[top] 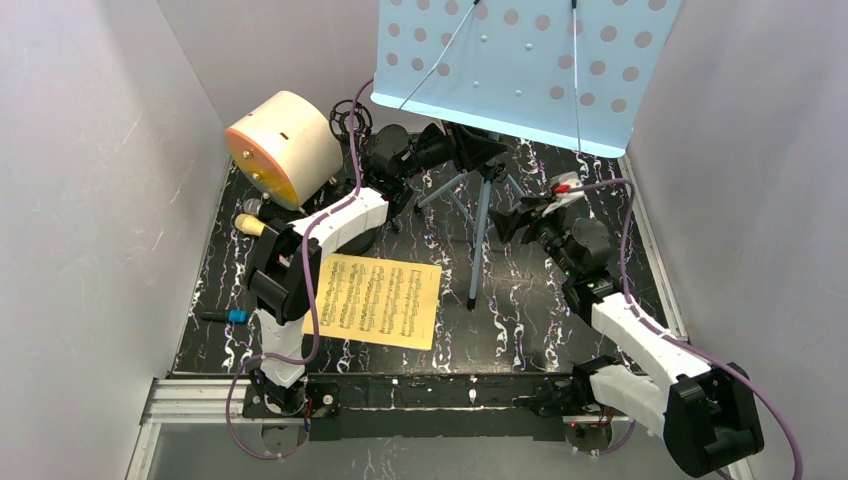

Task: Pack up the instrument practice props
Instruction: Unscrew the knob on the music stand.

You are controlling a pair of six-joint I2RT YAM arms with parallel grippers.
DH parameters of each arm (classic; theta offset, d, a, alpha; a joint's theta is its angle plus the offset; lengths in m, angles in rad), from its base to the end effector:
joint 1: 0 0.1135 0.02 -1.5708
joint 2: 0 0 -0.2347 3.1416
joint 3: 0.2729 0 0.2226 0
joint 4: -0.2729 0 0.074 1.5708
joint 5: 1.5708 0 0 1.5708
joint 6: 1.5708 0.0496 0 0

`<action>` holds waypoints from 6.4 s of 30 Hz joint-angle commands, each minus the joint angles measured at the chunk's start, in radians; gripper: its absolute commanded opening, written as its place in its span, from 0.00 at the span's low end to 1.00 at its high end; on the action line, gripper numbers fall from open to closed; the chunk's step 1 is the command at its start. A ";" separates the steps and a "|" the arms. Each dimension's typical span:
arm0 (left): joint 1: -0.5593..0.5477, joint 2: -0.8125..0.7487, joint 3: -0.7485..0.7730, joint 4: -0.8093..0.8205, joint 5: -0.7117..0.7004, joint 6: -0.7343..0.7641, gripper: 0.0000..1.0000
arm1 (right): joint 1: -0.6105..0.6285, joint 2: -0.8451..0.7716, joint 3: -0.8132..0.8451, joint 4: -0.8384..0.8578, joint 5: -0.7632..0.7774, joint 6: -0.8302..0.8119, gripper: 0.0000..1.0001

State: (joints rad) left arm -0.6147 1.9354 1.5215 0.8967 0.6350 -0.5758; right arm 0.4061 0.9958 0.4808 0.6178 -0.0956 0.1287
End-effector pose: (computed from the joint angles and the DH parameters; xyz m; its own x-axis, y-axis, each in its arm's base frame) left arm 0.3302 -0.2691 0.3544 -0.1684 -0.4177 -0.8928 0.9559 0.1517 -0.2513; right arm 0.2105 0.0957 0.2698 0.0318 0.1528 -0.9877 -0.4886 0.8645 0.1180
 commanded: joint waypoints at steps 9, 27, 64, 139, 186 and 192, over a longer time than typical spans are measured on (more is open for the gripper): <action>0.020 -0.016 -0.008 -0.142 -0.047 -0.022 0.00 | -0.256 0.147 0.240 -0.065 -0.432 0.683 0.80; 0.014 -0.010 -0.005 -0.142 -0.046 -0.017 0.00 | -0.273 0.275 0.331 0.097 -0.546 0.838 0.58; 0.006 -0.028 0.008 -0.186 -0.055 -0.011 0.00 | 0.004 0.126 0.227 -0.259 -0.218 -1.521 0.01; -0.004 -0.032 0.022 -0.212 -0.041 0.027 0.00 | -0.208 0.247 0.323 -0.012 -0.370 0.691 0.30; -0.005 -0.051 0.010 -0.241 -0.062 0.056 0.00 | 0.066 0.002 0.178 -0.046 -0.043 -0.655 0.68; -0.005 -0.058 0.008 -0.242 -0.063 0.059 0.00 | -0.021 -0.005 0.219 -0.156 -0.066 -0.156 0.79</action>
State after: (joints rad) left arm -0.6235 1.9202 1.5475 0.7818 0.6006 -0.5041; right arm 0.4458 0.9997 0.6529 0.4973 -0.1581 -0.4767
